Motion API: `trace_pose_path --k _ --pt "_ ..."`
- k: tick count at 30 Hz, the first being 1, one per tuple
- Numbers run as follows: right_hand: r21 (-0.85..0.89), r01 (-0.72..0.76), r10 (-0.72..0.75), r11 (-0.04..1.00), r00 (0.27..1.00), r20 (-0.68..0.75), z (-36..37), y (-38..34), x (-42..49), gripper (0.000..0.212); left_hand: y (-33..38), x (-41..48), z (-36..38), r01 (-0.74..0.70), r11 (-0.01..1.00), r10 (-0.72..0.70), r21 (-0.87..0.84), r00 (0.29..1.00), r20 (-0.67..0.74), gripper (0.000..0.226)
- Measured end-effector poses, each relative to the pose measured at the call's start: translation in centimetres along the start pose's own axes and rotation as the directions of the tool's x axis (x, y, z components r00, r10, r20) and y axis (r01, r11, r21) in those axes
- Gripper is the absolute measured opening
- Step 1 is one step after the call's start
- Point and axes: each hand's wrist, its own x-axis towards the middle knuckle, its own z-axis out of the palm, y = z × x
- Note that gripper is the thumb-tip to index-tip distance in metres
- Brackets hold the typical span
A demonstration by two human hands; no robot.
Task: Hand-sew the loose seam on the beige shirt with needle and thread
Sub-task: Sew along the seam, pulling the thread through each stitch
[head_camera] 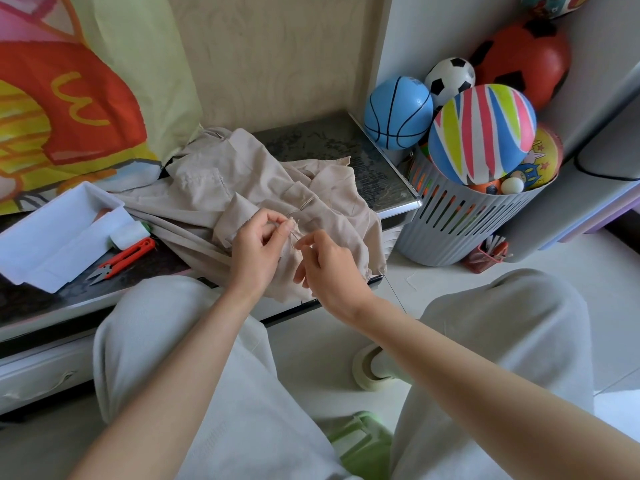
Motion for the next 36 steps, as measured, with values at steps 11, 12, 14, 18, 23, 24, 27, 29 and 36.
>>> trace_pose_path --k 11,12,14,18,23,24,27,29,36 --pt "0.139 0.045 -0.038 0.989 0.998 -0.054 0.1 -0.4 0.5 0.016 0.6 -0.3 0.0 -0.048 0.998 0.049 -0.034 0.998 0.039 0.021" --pt "0.152 0.036 -0.026 0.988 0.997 -0.067 0.1 -0.3 0.7 0.017 0.6 -0.3 0.0 -0.054 0.998 0.055 -0.033 0.997 0.051 0.02" --pt "0.163 0.015 -0.003 0.987 0.997 -0.072 0.0 0.0 1.0 0.017 0.4 -0.3 -0.1 -0.06 0.998 0.062 -0.036 0.996 0.064 0.02" --pt "0.126 -0.002 0.007 0.992 0.999 -0.042 -0.5 0.5 1.0 0.018 0.3 -0.1 -0.1 -0.05 0.997 0.054 -0.052 0.996 0.072 0.021" --pt "0.104 -0.022 0.039 0.994 0.985 -0.167 -2.3 0.9 1.7 0.023 0.2 0.0 0.0 -0.058 0.995 0.068 -0.086 0.99 0.119 0.022" --pt "0.074 -0.057 0.067 0.996 0.987 -0.145 -2.5 1.0 2.0 0.029 0.0 0.0 0.1 -0.062 0.995 0.073 -0.083 0.987 0.144 0.023" --pt "0.119 -0.154 0.156 0.981 0.988 -0.006 -2.8 0.6 2.6 0.032 -0.3 -0.1 0.3 -0.053 0.997 0.066 -0.063 0.972 0.224 0.025" --pt "0.255 -0.163 0.161 0.953 0.987 0.026 -2.7 0.4 2.9 0.026 -0.4 0.0 0.3 -0.045 0.998 0.054 -0.04 0.968 0.246 0.025" --pt "0.696 -0.194 0.284 0.691 0.959 -0.014 -3.3 0.4 3.4 0.021 -0.1 -0.1 0.3 0.047 0.997 -0.027 -0.063 0.958 0.286 0.018"
